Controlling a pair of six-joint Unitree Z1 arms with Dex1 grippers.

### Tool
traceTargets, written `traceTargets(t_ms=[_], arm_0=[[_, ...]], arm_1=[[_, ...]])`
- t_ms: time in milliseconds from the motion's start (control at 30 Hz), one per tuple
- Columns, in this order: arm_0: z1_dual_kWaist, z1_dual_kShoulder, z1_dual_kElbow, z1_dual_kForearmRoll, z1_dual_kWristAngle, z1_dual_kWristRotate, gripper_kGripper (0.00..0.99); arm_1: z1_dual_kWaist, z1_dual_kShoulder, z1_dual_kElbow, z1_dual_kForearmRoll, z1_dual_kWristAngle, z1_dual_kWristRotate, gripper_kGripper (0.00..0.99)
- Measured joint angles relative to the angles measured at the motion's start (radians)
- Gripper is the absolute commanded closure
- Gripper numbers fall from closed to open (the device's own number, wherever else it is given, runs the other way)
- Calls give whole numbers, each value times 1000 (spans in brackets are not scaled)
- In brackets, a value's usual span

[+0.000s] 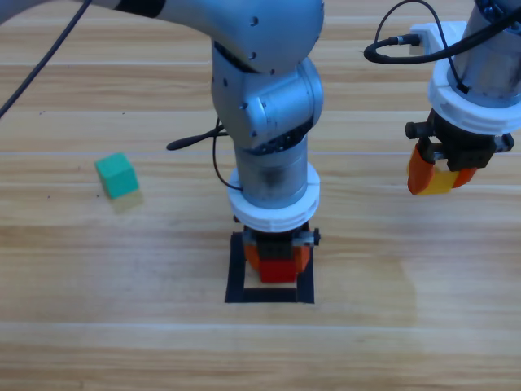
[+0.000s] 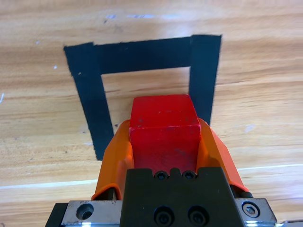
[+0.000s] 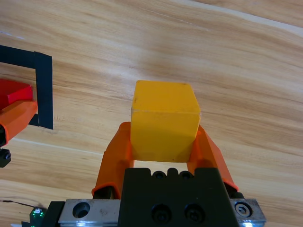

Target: Stack the blocks in the rectangular block: red at the bottom, yellow in the middle, green on top

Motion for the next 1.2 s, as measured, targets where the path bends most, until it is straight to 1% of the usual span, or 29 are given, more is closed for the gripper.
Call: traceTargets(t_ms=[1033,1067,1100,1133,1167,1200], arm_0=[[0,13,-10,12,2,-11,918],[0,13,-10,13,4,-11,890],[0,13,-10,15,5,-11,830],[0,13,-10,18,7,-10,751],[0,13,-10,19,7,-10,593],[0,13,-10,19,7,-10,335]], arm_1=[[0,0,0,0,2,0,990],[0,0,0,0,2,0,990],[0,0,0,0,2,0,990],[0,0,0,0,2,0,990],[0,0,0,0,2,0,990],[0,0,0,0,2,0,990]])
